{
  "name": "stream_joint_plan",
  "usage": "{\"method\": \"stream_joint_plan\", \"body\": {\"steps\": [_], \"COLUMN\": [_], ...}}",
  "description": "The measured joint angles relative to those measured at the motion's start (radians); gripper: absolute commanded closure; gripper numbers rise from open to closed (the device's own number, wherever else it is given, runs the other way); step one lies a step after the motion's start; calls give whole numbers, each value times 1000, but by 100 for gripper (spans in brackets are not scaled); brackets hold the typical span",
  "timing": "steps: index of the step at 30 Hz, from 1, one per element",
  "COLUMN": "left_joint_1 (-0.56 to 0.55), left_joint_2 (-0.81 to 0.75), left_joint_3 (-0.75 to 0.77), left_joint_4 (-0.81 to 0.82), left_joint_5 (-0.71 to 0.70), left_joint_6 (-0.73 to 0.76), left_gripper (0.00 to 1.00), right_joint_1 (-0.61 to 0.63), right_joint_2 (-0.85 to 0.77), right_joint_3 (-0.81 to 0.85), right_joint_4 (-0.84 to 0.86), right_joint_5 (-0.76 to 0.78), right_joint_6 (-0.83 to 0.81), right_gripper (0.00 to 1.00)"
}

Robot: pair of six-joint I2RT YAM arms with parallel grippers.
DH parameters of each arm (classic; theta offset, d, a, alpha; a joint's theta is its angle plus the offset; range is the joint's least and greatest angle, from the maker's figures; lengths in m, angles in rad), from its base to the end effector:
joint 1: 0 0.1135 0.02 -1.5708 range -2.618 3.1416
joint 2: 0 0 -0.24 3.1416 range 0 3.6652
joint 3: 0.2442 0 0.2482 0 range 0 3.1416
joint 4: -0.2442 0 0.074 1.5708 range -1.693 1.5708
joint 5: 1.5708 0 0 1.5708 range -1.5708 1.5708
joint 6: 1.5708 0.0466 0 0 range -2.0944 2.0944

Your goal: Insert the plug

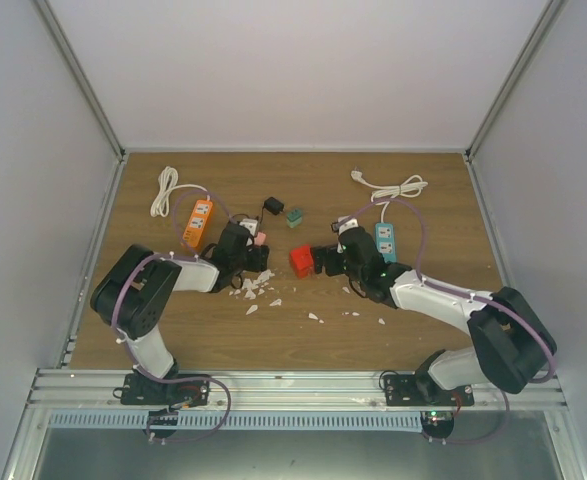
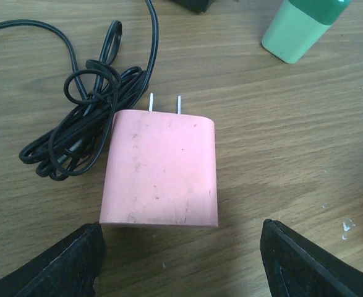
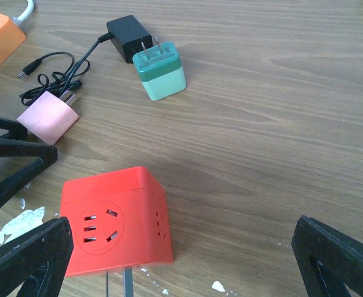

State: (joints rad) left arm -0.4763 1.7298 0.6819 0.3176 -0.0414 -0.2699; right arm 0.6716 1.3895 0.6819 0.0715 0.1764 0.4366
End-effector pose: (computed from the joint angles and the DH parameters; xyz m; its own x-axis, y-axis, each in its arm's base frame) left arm 0.2853 -0.1450 0.0914 -0.6862 0.0543 -0.7254 0.2570 0.9510 -0.1720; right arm 0.2362 0.1773 0.1674 -0.6337 0.0281 -0.7730 -0.2583 0.9343 0.2457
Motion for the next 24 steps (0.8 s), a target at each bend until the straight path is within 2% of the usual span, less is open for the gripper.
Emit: {"method": "stream_joint_plan", "body": {"steps": [7,12,18,24], "left_joint_1": [0,0,0,-6], "left_joint_2": [16,41,44,19], "left_joint_3": [9,24,23,-44], "left_joint_4": [23,39,77,157], "left_joint_5": [-3,14,71,150], "left_joint_6": [27,60,91,134], "left_gripper": [29,43,67,70], "right_joint_1": [-1,-2,-2,-3], "right_joint_2": [0,0,10,47], "right_joint_3": [-15,-21,-26,-29], "right_joint_4": [17,29,57,87], "right_joint_5": [-27,-40,-58,-108], "right_joint_6": [-12,-14,-25,-44], "right_gripper": [0,0,1,0]}}
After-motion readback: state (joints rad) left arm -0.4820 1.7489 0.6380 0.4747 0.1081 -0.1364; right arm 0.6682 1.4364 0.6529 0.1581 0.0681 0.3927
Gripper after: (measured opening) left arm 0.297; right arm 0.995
